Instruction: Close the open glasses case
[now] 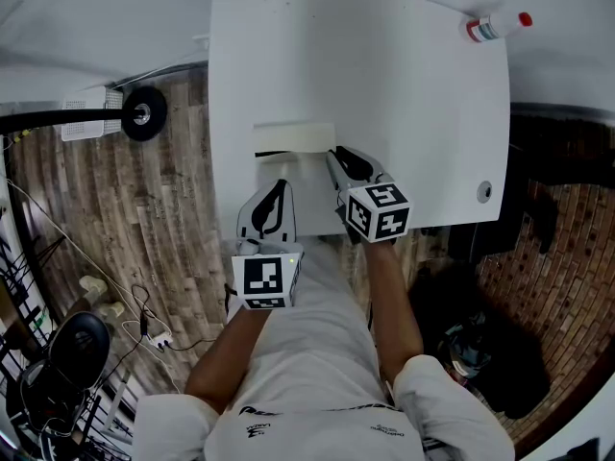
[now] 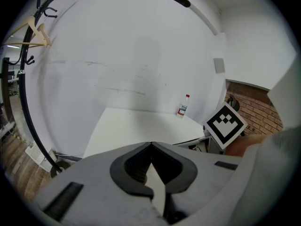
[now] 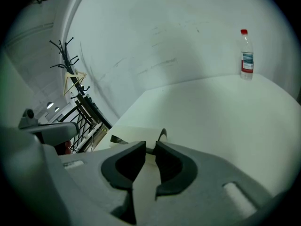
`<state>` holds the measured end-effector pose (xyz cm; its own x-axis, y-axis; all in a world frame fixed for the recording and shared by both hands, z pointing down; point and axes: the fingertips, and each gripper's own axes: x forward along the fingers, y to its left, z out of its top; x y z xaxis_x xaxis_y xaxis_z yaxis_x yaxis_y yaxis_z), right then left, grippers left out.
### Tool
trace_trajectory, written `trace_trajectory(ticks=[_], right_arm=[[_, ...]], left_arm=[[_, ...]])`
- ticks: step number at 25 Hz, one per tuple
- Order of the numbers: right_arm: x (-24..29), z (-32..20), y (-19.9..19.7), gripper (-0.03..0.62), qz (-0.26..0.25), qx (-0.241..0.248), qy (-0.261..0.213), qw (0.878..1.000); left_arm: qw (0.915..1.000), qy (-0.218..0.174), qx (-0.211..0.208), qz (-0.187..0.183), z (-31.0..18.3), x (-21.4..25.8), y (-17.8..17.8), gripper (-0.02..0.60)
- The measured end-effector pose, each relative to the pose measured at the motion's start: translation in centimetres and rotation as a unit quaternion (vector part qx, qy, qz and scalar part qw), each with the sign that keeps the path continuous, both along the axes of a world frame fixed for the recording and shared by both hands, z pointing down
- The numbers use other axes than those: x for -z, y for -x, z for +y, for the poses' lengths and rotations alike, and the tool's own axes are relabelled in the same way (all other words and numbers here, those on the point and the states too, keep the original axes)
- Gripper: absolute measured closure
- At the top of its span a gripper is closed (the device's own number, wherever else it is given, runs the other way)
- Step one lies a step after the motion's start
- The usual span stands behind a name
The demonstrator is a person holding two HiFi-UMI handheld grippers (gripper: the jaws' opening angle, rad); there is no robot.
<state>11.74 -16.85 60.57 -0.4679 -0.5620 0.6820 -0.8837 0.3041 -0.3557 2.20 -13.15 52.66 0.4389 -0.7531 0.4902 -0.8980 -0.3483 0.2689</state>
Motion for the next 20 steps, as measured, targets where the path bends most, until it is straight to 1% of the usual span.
trace_trajectory(ticks=[3, 8, 13, 20], right_arm=[[-0.4, 0.2, 0.0, 0.531, -0.001, -0.001, 0.004, 1.0], [-0.8, 0.7, 0.2, 0.531, -0.004, -0.004, 0.009, 1.0], [-1.2, 0.8, 0.2, 0.531, -0.002, -0.01, 0.012, 1.0], [-1.7, 1.4, 0.1, 0.539, -0.001, -0.016, 0.021, 1.0]], left_arm=[[1.0, 0.003, -0.003, -0.001, 0.2, -0.4, -0.1, 0.583], [0.9999, -0.004, -0.006, -0.011, 0.2, -0.4, 0.3, 0.583], [1.0, 0.0, -0.004, -0.003, 0.2, -0.3, 0.2, 0.583], [1.0, -0.002, -0.004, -0.002, 0.5, 0.1, 0.2, 0.583]])
